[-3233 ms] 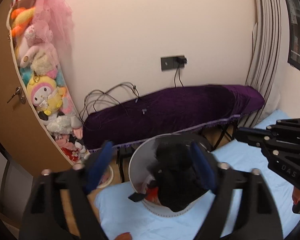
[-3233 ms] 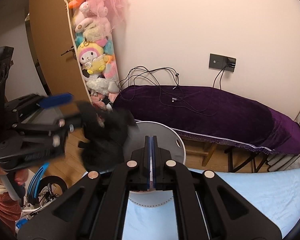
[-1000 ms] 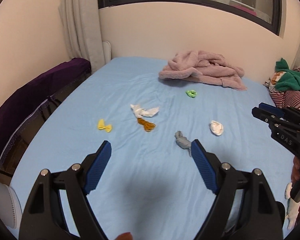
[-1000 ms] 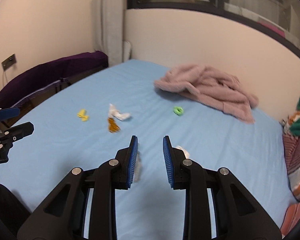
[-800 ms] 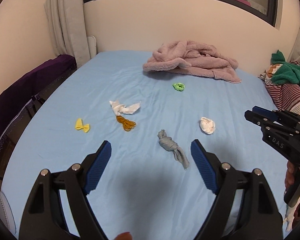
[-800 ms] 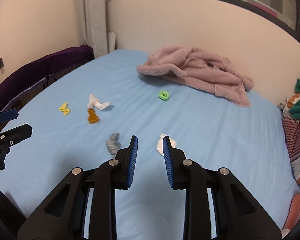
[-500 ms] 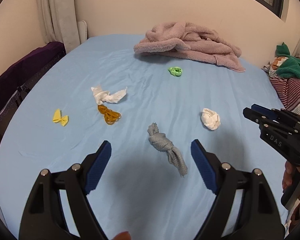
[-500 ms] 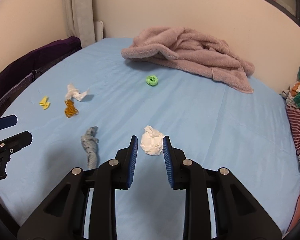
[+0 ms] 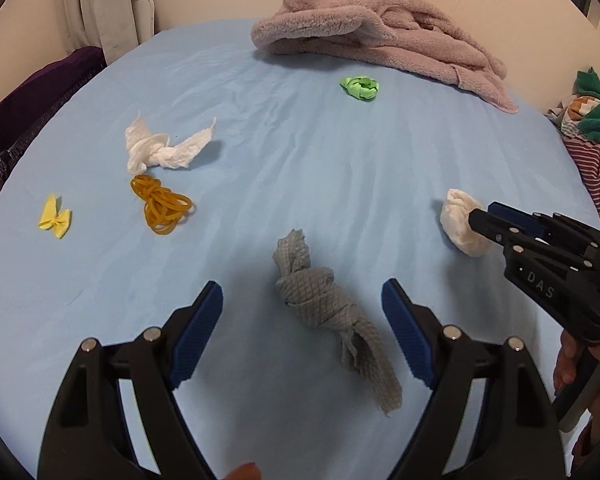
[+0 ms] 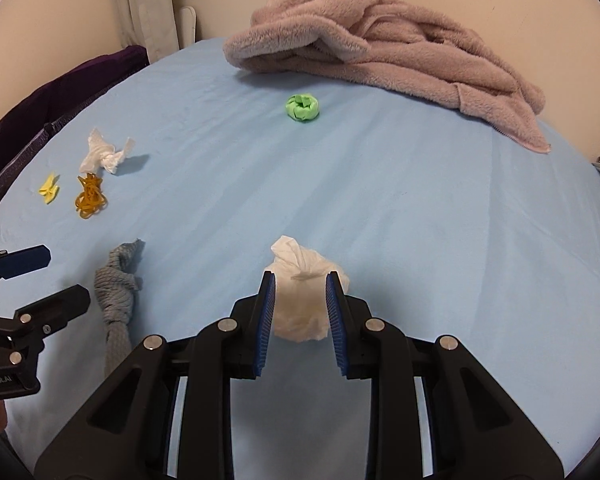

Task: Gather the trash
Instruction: 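Grasp the grey knotted sock with left tool while right tool grasps white tissue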

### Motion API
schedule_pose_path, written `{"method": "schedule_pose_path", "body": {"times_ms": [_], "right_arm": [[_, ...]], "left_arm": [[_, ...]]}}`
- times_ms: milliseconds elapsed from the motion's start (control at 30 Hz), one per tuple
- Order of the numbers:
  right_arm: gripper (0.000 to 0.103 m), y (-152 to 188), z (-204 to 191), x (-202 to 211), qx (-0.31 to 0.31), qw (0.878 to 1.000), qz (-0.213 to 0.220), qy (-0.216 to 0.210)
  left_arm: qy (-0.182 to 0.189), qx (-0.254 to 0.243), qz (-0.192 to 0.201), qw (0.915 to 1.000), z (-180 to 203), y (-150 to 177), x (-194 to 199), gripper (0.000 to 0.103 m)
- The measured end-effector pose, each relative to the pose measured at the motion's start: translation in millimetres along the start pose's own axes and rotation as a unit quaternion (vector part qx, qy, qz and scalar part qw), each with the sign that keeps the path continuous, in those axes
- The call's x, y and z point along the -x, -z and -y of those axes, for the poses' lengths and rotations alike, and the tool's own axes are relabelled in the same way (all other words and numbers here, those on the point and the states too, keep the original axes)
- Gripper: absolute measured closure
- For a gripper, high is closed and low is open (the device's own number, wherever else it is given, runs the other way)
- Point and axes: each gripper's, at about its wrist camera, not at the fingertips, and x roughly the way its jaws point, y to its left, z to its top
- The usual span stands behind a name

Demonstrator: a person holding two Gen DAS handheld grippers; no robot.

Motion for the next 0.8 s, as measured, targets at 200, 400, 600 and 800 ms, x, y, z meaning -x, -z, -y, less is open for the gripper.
{"method": "schedule_pose_path", "body": {"times_ms": [200,400,600,800], "right_arm": [[0.077,2,-5,-15,0.016,1.0,0.005,0.003],[0.057,5,-11,-16,0.043,0.999,0.011,0.032],[0.057,10,1,-26,0.008,1.0,-0.014,-0.002],[0.075,7,-4,-12,0.01,1.0,-0.003,-0.012]], "left_arm": [[0.01,0.007,-0.023,0.9997,0,11,-27,0.026],[0.027,0.009,-0.033,0.999,3,21,-39,0.053],[0.038,0.014,-0.031,0.9987,3,19,-38,0.065],[0.039,0.022,-0.028,0.9986,-5,20,-30,0.066]]}}
